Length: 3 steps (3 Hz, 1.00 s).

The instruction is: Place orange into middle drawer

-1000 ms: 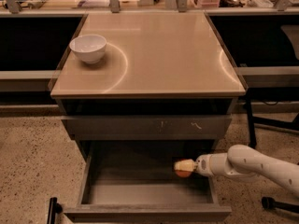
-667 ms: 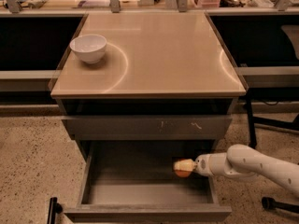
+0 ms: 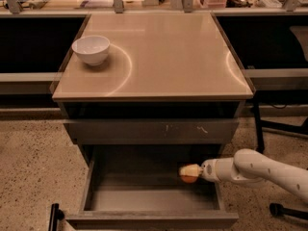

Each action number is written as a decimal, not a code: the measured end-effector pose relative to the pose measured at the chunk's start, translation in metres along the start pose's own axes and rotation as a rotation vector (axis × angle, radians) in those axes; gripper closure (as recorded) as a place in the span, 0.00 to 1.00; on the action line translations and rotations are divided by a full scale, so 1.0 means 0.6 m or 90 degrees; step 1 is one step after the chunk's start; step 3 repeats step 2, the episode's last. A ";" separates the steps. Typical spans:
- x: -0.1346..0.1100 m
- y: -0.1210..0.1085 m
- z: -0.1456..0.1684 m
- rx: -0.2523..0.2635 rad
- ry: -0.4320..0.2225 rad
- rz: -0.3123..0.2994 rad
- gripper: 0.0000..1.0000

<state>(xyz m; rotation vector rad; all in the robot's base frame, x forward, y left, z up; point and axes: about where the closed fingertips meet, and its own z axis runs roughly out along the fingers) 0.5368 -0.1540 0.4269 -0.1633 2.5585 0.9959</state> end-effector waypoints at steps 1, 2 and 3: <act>0.000 0.000 0.000 0.000 0.000 0.000 0.00; 0.000 0.000 0.000 0.000 0.000 0.000 0.00; 0.000 0.000 0.000 0.000 0.000 0.000 0.00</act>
Offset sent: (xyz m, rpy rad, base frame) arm 0.0000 0.0000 0.0000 0.0000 0.0000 0.0000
